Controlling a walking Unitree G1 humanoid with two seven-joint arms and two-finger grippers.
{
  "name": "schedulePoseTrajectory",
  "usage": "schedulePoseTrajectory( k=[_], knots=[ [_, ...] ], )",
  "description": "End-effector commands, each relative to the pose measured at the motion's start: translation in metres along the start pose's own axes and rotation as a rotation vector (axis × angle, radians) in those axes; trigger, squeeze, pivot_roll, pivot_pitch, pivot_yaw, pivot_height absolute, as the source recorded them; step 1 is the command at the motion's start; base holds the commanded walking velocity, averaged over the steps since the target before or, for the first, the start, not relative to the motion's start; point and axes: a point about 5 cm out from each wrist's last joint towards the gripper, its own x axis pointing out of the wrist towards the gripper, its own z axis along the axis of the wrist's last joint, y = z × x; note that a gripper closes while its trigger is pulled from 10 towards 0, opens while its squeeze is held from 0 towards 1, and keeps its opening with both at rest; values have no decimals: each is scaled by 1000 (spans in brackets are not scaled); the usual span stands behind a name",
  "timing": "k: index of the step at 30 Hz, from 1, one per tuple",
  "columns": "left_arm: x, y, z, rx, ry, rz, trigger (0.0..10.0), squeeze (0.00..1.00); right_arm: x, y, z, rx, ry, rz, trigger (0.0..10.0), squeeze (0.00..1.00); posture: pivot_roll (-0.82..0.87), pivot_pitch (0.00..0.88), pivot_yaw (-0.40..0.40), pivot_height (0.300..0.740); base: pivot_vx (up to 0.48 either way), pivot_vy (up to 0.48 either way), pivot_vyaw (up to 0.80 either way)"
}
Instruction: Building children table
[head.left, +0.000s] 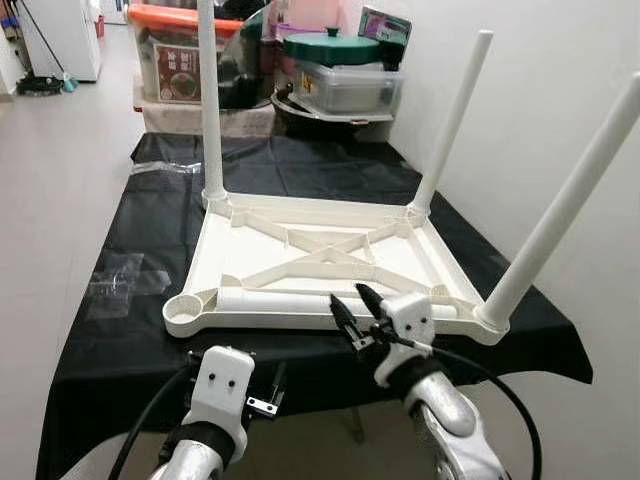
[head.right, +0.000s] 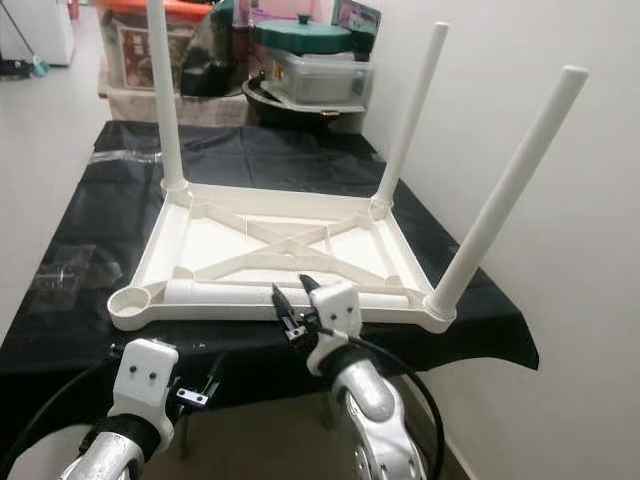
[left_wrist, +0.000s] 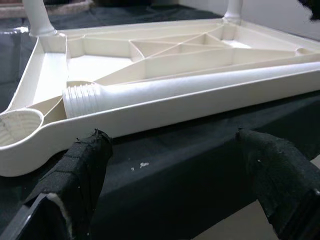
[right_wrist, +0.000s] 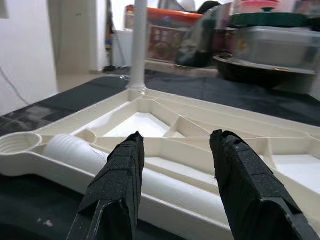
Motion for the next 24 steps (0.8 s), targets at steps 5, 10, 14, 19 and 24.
schedulePoseTrajectory(
  k=[5,10,14,19,24],
  knots=[
    [3,-4,-10,-18,24,-9,10000,0,-7,-3,-5,-10,14,-51,10000,0,182,0,-117,740,0,0,0],
    [5,-3,-15,-24,39,-14,10000,0,-7,-3,-8,-4,33,-73,10000,0,181,0,-110,740,0,480,0],
    [6,-3,-17,-22,39,-18,10000,0,-7,-3,-9,-8,39,-81,10000,0,183,0,-110,740,0,480,0],
    [6,-2,-18,-17,37,-13,10000,0,-7,-1,-11,-4,48,-78,10000,0,184,0,-110,740,0,96,0],
    [7,2,-14,-5,15,5,10000,0,-7,0,-13,9,62,-71,10000,0,187,0,-113,740,0,0,0]
  ],
)
